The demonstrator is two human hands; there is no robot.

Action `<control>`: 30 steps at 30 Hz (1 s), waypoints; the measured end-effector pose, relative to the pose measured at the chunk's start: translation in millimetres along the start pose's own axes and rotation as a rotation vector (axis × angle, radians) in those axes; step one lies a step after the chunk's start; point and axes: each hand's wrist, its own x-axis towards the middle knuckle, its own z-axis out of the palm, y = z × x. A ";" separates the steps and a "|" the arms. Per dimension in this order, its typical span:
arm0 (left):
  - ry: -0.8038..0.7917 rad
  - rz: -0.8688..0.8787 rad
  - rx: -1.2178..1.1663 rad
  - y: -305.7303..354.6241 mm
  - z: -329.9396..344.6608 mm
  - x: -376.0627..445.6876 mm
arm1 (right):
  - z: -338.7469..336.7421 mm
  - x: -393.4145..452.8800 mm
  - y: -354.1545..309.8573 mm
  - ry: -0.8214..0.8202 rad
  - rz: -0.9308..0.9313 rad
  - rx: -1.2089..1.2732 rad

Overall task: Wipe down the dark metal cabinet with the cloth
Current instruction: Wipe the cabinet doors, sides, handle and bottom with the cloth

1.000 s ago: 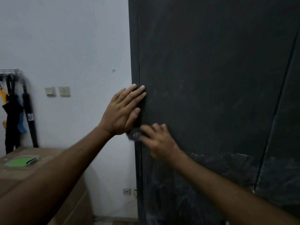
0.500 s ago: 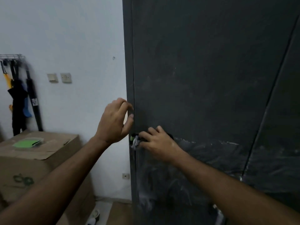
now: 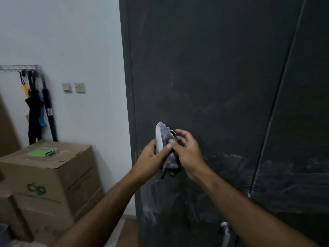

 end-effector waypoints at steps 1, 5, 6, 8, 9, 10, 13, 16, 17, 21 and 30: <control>0.048 -0.004 -0.028 -1.7 5.8 0.1 | -3.7 -1.7 0.3 0.002 0.014 0.018; 0.241 0.012 -0.075 -18.1 9.2 1.9 | -20.1 -4.9 -5.5 -0.025 -0.073 -0.174; 0.309 0.019 -0.059 -22.4 6.1 2.2 | -25.0 -4.3 -8.7 -0.021 -0.116 -0.254; 0.464 0.042 0.012 -29.4 -2.2 2.9 | -34.5 -3.0 -17.1 0.001 -0.203 -0.394; 0.550 0.077 0.085 -32.6 -7.1 3.8 | -39.2 -1.6 -20.7 0.017 -0.268 -0.492; 0.631 0.122 0.171 -36.3 -12.2 4.5 | -42.9 0.1 -23.4 0.031 -0.358 -0.616; 0.787 0.308 0.423 -47.5 -30.1 7.9 | -45.9 8.1 -26.9 0.083 -0.623 -0.920; 0.793 0.504 0.676 -61.5 -49.4 17.0 | -46.6 20.0 -22.5 0.226 -0.754 -1.035; 0.763 0.561 0.783 -66.8 -53.8 21.1 | -48.8 24.1 -18.9 0.262 -0.786 -1.073; 0.622 0.641 1.098 -96.0 -57.8 40.2 | -60.6 33.0 3.6 0.306 -0.853 -1.269; 0.665 0.852 1.203 -162.7 -65.7 41.2 | -99.4 21.3 52.0 0.358 -1.019 -1.307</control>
